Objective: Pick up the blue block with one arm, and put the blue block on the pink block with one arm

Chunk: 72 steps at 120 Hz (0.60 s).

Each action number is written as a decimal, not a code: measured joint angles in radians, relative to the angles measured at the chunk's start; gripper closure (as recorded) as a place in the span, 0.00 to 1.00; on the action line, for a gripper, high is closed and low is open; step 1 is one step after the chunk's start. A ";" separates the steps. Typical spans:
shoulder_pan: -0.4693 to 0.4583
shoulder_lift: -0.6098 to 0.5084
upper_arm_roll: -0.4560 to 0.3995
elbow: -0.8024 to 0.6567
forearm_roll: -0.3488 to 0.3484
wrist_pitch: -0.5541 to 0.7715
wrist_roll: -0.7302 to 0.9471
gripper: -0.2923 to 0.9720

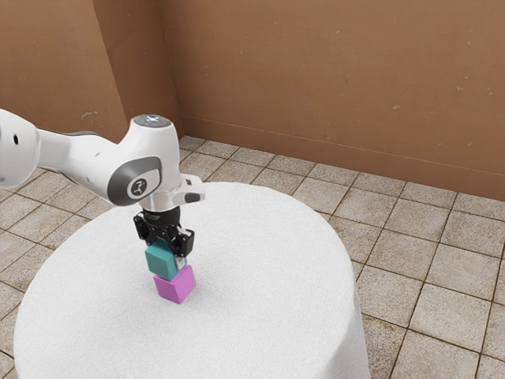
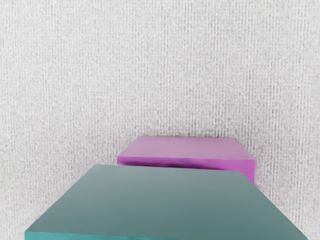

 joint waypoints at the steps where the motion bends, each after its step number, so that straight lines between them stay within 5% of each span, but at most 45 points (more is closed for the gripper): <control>1: 0.000 0.000 0.000 0.000 0.000 0.000 0.000 0.47; 72: -0.001 0.004 -0.009 0.002 -0.003 -0.003 0.008 0.47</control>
